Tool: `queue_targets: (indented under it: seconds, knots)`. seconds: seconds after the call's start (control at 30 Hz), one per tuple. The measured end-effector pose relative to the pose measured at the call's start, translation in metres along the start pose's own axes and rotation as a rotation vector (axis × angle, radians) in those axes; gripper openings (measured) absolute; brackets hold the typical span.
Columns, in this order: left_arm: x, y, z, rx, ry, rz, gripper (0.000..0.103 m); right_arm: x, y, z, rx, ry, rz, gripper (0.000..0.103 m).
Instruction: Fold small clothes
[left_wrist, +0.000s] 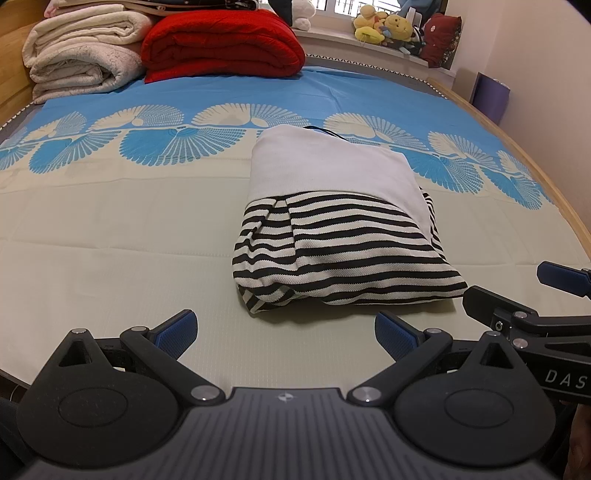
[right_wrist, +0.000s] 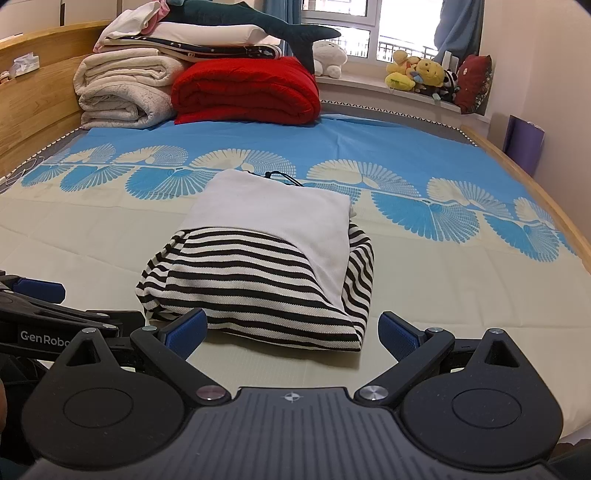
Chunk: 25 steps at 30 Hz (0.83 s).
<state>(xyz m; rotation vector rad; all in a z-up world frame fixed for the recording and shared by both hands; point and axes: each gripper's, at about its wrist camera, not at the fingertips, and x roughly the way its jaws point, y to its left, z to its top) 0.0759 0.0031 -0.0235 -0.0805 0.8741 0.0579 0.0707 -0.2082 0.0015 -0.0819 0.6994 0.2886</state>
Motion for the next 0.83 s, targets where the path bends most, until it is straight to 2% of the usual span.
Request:
queue_targets:
  seconds: [0.83]
  knots:
    - [0.0002, 0.0001, -0.0003, 0.004, 0.000, -0.002, 0.102, -0.0005, -0.0010, 0.0002, 0.001, 0.002, 0.001, 0.099]
